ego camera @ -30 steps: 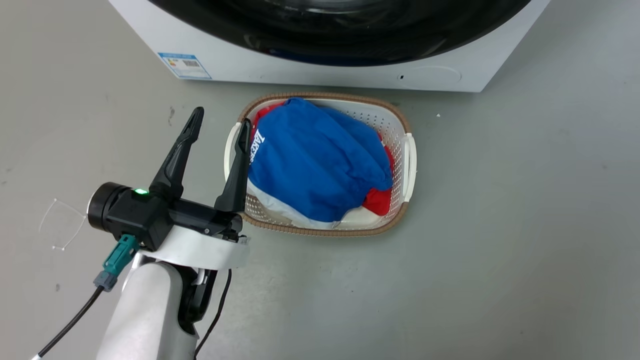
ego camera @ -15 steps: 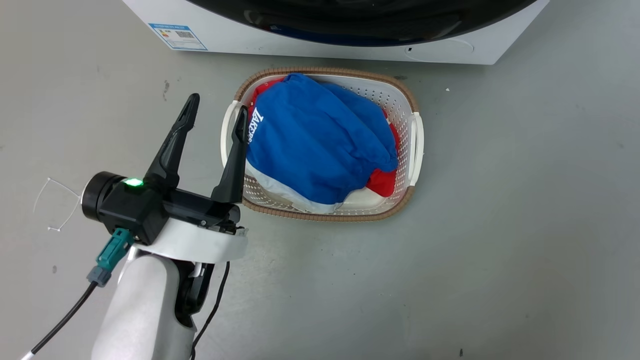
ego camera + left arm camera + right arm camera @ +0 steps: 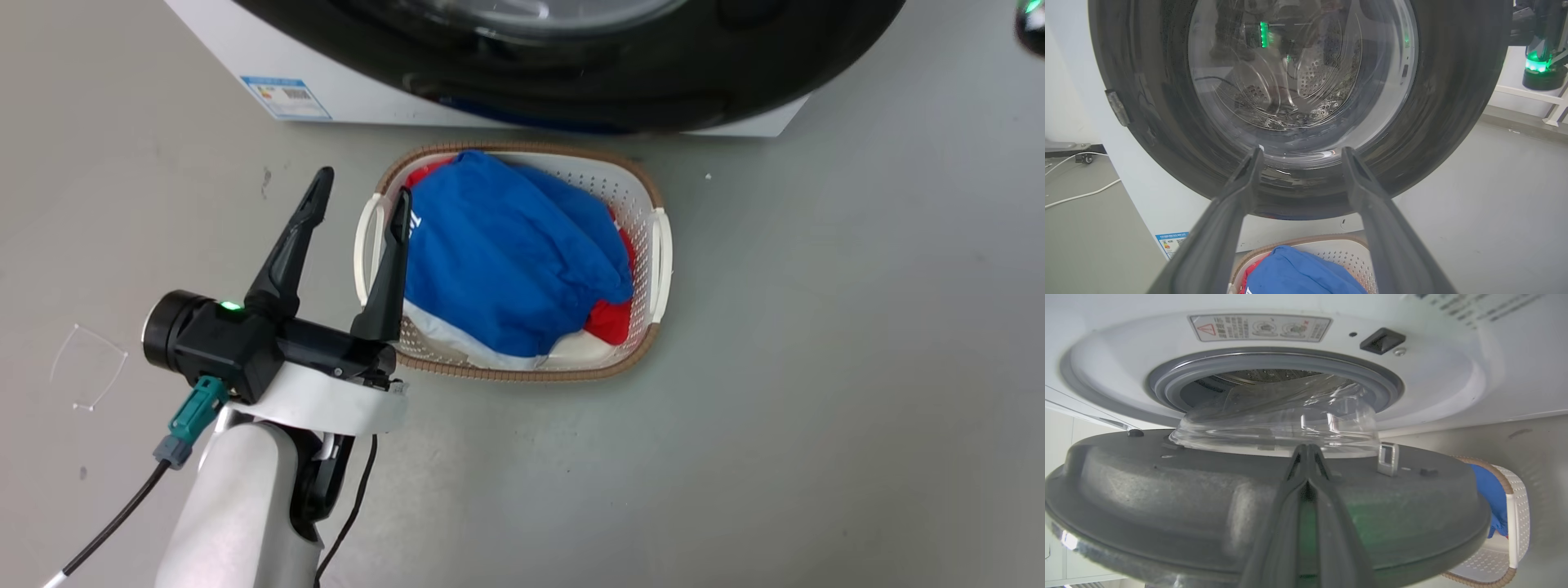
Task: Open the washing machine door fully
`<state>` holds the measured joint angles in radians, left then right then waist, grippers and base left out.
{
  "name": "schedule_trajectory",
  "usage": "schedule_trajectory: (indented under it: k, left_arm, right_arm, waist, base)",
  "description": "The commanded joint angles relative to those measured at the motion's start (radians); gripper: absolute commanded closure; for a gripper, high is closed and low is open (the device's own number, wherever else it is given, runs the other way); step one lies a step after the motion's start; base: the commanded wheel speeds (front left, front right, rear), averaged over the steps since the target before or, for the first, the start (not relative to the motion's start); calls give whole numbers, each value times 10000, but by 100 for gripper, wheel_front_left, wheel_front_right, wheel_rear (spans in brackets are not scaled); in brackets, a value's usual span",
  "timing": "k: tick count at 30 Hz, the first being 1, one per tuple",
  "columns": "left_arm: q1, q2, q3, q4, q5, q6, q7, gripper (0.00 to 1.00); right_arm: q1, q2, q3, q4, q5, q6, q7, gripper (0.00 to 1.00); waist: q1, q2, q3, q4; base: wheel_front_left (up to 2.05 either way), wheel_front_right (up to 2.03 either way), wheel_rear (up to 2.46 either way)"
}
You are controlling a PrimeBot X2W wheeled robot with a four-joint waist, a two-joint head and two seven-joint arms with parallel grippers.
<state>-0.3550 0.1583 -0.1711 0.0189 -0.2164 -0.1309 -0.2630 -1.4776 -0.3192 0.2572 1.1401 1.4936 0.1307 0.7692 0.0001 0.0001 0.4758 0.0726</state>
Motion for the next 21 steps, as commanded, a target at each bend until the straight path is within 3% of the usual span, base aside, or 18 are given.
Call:
schedule_trajectory:
  k: [1,21]
  left_arm:
    - [133,52,-20,34,-34,3,-24,0]
    - [1645,-5,-311,706,82,3,-24,0]
  right_arm:
    - [388,177,47,-60,68,1,241,100]
    - [4231,1031,449,-1954,594,1,2292,100]
  waist:
    - [-1,-1,-203,-70]
    - [-1,-1,-2580,-253]
  base:
    - [0,0,0]
    - [0,0,0]
